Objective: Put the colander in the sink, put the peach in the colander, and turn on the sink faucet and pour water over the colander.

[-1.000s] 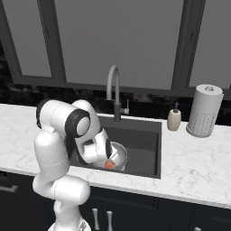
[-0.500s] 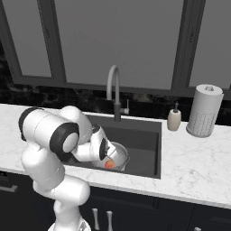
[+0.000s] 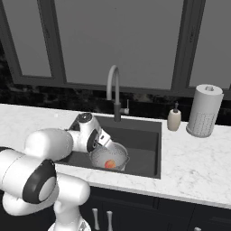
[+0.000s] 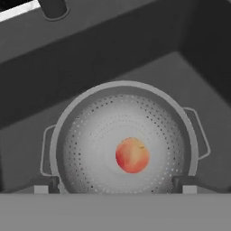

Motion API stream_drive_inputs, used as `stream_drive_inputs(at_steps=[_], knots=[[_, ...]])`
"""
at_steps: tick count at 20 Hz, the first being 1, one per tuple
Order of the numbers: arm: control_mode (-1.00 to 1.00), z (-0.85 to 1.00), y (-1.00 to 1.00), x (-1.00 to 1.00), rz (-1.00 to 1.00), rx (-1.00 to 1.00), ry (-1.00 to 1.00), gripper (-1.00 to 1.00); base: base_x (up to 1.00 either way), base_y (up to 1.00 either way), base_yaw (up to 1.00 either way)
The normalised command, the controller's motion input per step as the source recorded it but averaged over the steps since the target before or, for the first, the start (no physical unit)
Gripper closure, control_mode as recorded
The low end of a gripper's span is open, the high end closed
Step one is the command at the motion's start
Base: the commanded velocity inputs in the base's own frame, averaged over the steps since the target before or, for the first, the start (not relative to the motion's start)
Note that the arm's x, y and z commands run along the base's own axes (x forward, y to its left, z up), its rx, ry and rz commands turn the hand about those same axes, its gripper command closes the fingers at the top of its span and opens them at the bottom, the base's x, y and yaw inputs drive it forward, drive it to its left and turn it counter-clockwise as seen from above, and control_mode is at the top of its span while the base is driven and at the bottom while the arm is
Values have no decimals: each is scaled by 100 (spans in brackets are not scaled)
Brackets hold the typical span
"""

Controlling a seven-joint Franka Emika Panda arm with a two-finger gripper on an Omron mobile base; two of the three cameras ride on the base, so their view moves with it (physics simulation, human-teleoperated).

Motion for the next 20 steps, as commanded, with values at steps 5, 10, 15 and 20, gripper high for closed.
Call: stream_drive_inputs(at_steps=[5,10,15,20], knots=[[-100,99,42,-6,1,0,7,-100,0,0,0],[-100,92,37,-21,0,0,1,-100,0,0,0],[-100,63,3,-40,-5,7,-2,-100,0,0,0],[-100,18,-51,-40,-21,23,-7,-100,0,0,0]])
